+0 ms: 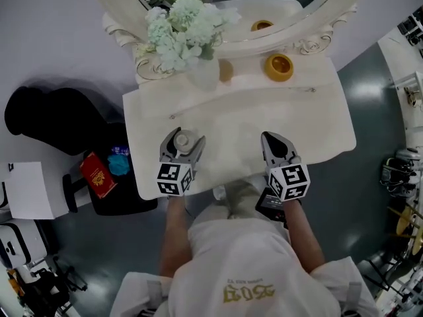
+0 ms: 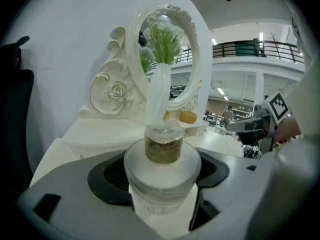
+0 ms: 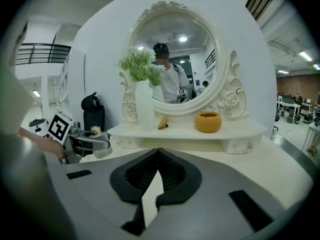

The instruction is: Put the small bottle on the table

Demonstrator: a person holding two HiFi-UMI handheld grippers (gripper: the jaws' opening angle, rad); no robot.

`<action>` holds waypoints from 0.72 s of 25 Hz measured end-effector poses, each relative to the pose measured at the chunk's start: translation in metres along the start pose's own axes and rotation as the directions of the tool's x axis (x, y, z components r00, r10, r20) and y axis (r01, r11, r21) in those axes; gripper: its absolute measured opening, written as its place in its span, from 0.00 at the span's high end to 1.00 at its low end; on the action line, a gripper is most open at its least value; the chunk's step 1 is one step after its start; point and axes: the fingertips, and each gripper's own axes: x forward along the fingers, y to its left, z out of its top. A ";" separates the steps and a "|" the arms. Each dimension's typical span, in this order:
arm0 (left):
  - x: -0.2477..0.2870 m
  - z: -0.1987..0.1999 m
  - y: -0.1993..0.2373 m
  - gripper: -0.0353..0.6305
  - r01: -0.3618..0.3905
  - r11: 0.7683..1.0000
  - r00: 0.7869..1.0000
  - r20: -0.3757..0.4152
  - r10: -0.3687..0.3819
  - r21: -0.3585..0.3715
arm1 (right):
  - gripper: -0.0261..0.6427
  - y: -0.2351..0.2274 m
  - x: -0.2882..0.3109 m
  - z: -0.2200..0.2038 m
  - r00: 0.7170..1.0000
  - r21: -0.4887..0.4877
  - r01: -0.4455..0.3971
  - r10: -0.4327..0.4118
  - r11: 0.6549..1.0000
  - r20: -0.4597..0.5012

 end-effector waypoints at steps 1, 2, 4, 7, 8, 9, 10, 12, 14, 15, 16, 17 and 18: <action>0.004 -0.005 -0.001 0.41 -0.002 1.000 1.000 -0.014 0.002 0.011 | 0.94 -0.002 0.002 -0.004 1.000 0.003 -0.003 0.003 1.000 -0.010; 0.008 -0.010 -0.002 0.41 -0.004 1.000 1.000 -0.027 0.005 0.017 | 0.94 -0.004 0.004 -0.007 1.000 0.006 -0.006 0.006 1.000 -0.022; 0.015 -0.019 -0.002 0.41 -0.012 1.000 0.999 -0.044 0.012 0.017 | 0.94 -0.007 0.008 -0.015 0.999 0.012 -0.014 0.014 1.000 -0.042; 0.027 -0.030 -0.001 0.41 -0.018 0.999 0.997 -0.068 0.020 0.027 | 0.94 -0.010 0.016 -0.022 0.997 0.013 -0.030 0.031 0.999 -0.071; 0.032 -0.034 -0.002 0.41 -0.018 0.999 0.997 -0.078 0.020 0.034 | 0.94 -0.011 0.018 -0.025 0.996 0.013 -0.035 0.035 0.999 -0.081; 0.035 -0.037 -0.002 0.41 -0.017 0.999 0.996 -0.089 0.020 0.040 | 0.94 -0.012 0.021 -0.028 0.995 0.014 -0.039 0.040 0.999 -0.092; 0.039 -0.040 -0.002 0.41 -0.017 0.999 0.995 -0.098 0.021 0.046 | 0.94 -0.013 0.024 -0.030 0.994 0.016 -0.042 0.044 0.999 -0.101; 0.046 -0.044 -0.001 0.41 -0.017 0.998 0.994 -0.109 0.023 0.052 | 0.94 -0.016 0.030 -0.034 0.992 0.023 -0.049 0.051 0.999 -0.114; 0.051 -0.047 0.001 0.41 -0.018 0.998 0.993 -0.115 0.024 0.053 | 0.94 -0.019 0.037 -0.035 0.991 0.030 -0.054 0.057 0.998 -0.123; 0.053 -0.048 0.001 0.41 -0.019 0.998 0.993 -0.117 0.025 0.054 | 0.94 -0.020 0.039 -0.035 0.990 0.033 -0.058 0.061 0.998 -0.126; 0.055 -0.048 0.001 0.41 -0.019 0.998 0.993 -0.116 0.026 0.057 | 0.94 -0.021 0.042 -0.035 0.990 0.034 -0.062 0.066 0.998 -0.128; 0.056 -0.048 0.002 0.41 -0.020 0.998 0.993 -0.114 0.027 0.064 | 0.94 -0.021 0.045 -0.034 0.989 0.035 -0.066 0.070 0.997 -0.129; 0.057 -0.048 0.002 0.41 -0.020 0.997 0.993 -0.111 0.028 0.074 | 0.94 -0.023 0.047 -0.034 0.989 0.036 -0.069 0.073 0.997 -0.131</action>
